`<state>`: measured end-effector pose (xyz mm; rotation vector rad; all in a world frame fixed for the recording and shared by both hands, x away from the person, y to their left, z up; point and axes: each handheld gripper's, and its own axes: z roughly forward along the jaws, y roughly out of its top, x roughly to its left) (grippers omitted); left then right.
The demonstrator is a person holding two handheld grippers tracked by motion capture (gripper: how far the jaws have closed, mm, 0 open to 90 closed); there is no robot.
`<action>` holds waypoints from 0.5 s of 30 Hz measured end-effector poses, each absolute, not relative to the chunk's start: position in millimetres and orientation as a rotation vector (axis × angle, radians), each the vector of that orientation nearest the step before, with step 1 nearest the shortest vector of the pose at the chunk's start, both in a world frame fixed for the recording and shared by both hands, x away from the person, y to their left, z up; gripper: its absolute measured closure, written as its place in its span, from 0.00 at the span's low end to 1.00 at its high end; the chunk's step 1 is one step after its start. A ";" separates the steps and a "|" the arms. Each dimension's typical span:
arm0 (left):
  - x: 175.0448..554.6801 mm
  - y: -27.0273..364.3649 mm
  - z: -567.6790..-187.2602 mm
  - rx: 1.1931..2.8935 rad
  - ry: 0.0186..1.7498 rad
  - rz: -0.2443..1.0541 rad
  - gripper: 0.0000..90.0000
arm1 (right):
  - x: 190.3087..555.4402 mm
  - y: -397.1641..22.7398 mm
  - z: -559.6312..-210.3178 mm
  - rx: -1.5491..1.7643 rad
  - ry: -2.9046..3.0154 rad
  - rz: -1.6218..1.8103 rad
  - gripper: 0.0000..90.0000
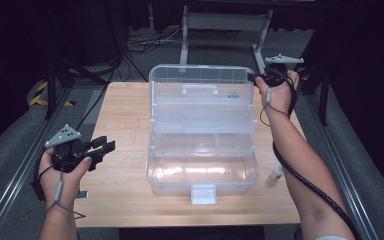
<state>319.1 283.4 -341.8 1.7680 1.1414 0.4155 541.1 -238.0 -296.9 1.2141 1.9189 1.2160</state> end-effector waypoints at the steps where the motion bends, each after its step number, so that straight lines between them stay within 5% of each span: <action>1: 319.3 283.8 -341.9 1.770 1.140 0.415 0.66 | 542.9 -237.5 -297.3 1.216 1.922 1.209 0.91; 15: 328.0 280.1 -343.0 1.780 1.118 0.397 0.66 | 563.8 -232.0 -306.8 1.259 1.954 1.130 0.94</action>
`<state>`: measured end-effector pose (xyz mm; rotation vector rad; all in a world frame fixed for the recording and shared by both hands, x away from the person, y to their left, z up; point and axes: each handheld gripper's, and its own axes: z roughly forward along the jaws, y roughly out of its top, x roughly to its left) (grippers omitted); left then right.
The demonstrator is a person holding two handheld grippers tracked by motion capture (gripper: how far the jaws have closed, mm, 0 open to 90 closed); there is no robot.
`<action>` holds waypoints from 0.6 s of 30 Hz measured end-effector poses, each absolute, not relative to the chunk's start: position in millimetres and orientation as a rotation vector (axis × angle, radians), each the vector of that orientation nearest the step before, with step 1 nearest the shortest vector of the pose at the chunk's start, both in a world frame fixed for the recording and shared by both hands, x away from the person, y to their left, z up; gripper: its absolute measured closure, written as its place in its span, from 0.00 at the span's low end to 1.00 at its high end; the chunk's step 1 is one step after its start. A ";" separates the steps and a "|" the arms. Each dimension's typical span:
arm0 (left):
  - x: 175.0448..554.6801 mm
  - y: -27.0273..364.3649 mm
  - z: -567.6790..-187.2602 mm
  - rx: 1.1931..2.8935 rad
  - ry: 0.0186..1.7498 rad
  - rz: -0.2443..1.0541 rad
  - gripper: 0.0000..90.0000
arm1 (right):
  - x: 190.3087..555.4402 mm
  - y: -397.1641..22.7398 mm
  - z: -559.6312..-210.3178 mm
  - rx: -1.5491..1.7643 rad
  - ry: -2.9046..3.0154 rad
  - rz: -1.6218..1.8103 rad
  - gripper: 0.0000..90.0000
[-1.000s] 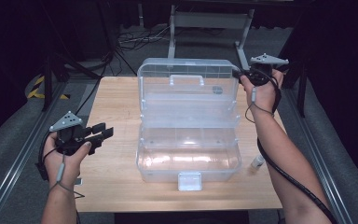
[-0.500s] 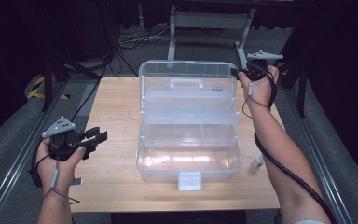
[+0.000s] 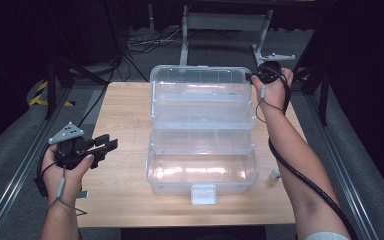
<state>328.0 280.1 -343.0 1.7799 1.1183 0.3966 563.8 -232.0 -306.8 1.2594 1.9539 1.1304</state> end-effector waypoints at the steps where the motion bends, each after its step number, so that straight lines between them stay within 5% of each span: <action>1: 328.2 279.9 -342.9 1.780 1.116 0.396 0.66 | 564.7 -232.0 -307.0 1.262 1.959 1.128 0.94; 18: 331.7 281.0 -344.2 1.782 1.114 0.387 0.66 | 584.3 -231.5 -319.7 1.325 2.002 1.099 0.95</action>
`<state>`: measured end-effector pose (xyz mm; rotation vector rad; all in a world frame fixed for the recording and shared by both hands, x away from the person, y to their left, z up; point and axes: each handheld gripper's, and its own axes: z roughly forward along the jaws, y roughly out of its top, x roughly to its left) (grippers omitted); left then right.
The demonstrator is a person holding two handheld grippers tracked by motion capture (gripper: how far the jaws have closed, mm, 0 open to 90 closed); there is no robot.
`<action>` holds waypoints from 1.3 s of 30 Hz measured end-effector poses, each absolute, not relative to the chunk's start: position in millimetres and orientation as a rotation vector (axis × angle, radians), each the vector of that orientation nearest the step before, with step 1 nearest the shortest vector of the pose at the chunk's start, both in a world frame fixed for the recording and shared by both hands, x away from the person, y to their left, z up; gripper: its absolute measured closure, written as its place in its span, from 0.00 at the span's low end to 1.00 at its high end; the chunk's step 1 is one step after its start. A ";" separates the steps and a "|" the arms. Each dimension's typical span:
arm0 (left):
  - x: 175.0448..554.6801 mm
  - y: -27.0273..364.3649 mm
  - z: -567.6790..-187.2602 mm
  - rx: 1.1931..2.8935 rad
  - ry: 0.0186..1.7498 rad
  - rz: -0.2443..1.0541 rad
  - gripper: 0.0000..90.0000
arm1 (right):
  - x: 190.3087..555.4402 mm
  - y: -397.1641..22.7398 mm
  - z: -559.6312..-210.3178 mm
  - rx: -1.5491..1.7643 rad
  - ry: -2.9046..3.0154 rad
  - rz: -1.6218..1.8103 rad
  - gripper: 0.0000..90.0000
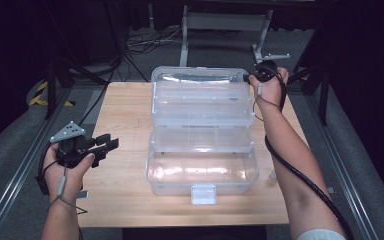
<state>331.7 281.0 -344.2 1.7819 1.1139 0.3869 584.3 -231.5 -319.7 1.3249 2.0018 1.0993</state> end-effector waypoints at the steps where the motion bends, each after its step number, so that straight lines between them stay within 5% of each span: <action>1: 331.5 281.3 -344.1 1.781 1.113 0.387 0.66 | 585.4 -231.9 -320.5 1.327 2.006 1.103 0.95; 39: 334.9 287.0 -350.8 1.772 1.143 0.366 0.66 | 610.8 -234.6 -367.7 1.495 2.020 1.139 0.93</action>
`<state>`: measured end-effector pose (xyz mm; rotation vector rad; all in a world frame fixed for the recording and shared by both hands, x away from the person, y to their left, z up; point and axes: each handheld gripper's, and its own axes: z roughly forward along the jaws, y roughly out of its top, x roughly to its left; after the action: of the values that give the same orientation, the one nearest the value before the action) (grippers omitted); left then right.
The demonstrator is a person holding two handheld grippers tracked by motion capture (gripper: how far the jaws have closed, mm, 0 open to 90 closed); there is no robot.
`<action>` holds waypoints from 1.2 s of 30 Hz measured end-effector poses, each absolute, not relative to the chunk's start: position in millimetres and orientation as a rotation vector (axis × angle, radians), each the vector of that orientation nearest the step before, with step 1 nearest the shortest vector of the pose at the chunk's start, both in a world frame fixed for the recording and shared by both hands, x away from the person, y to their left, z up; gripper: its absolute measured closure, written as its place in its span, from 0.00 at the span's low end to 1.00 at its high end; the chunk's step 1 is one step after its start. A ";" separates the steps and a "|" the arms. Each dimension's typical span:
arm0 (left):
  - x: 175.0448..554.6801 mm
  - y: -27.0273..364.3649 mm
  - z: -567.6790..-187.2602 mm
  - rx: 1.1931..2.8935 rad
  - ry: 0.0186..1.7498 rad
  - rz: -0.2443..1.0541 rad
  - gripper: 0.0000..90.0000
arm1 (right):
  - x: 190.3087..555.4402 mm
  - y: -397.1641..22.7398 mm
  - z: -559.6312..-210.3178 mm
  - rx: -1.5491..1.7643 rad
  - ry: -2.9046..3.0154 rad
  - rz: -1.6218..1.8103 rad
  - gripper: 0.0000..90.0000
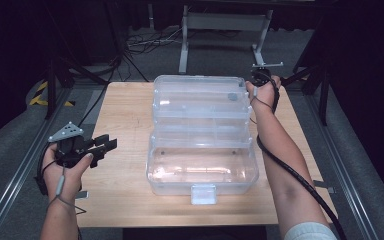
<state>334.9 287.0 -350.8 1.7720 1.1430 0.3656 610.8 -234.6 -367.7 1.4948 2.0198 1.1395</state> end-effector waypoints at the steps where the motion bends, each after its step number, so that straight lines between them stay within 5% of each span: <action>1: 335.4 287.4 -351.5 1.772 1.145 0.363 0.66 | 610.9 -234.8 -368.6 1.501 2.018 1.141 0.93; 28: 336.0 293.3 -353.2 1.752 1.156 0.351 0.65 | 613.8 -237.4 -381.6 1.577 2.012 1.171 0.92; 36: 337.7 292.1 -352.7 1.751 1.150 0.346 0.64 | 612.3 -240.8 -375.8 1.558 2.017 1.161 0.81</action>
<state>337.7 292.1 -352.7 1.7510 1.1499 0.3461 612.3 -240.8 -375.8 1.5575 2.0167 1.1612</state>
